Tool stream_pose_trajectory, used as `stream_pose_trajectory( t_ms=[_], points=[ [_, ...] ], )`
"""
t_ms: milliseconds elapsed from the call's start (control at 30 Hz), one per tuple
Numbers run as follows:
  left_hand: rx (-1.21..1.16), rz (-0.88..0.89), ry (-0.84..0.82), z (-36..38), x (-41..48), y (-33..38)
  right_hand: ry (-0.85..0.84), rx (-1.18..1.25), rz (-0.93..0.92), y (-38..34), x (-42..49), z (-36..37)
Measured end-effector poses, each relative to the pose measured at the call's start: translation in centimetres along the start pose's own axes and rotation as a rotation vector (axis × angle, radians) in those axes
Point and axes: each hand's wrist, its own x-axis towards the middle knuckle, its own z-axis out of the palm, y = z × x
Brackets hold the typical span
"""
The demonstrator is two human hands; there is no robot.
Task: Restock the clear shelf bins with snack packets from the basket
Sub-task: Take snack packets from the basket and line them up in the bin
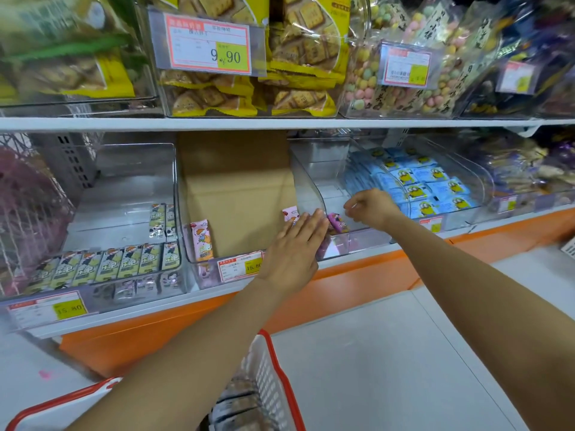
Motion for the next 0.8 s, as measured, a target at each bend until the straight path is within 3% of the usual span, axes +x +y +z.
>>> stream_pose_trajectory(
  t_ms=[167,300,367,533,800],
  points=[
    [-0.026,0.008,0.084,-2.0,-2.2,-0.1,0.126,0.108,-0.136,-2.7,-3.3,-1.4],
    [-0.046,0.021,0.23,-3.4,-6.5,-1.4,0.158,0.219,-0.239,-6.5,-6.7,-0.1],
    [-0.028,0.0,0.226,-3.9,-9.5,-2.6,0.161,0.244,-0.303,-8.8,-8.6,1.7],
    [-0.005,-0.111,0.11,-3.5,-18.8,-7.3,0.03,0.306,-0.432,-14.0,-14.5,9.3],
    [-0.036,-0.41,-0.369,1.3,-32.4,-14.1,-0.331,0.17,-0.427,-16.4,-22.4,24.7]
  ],
)
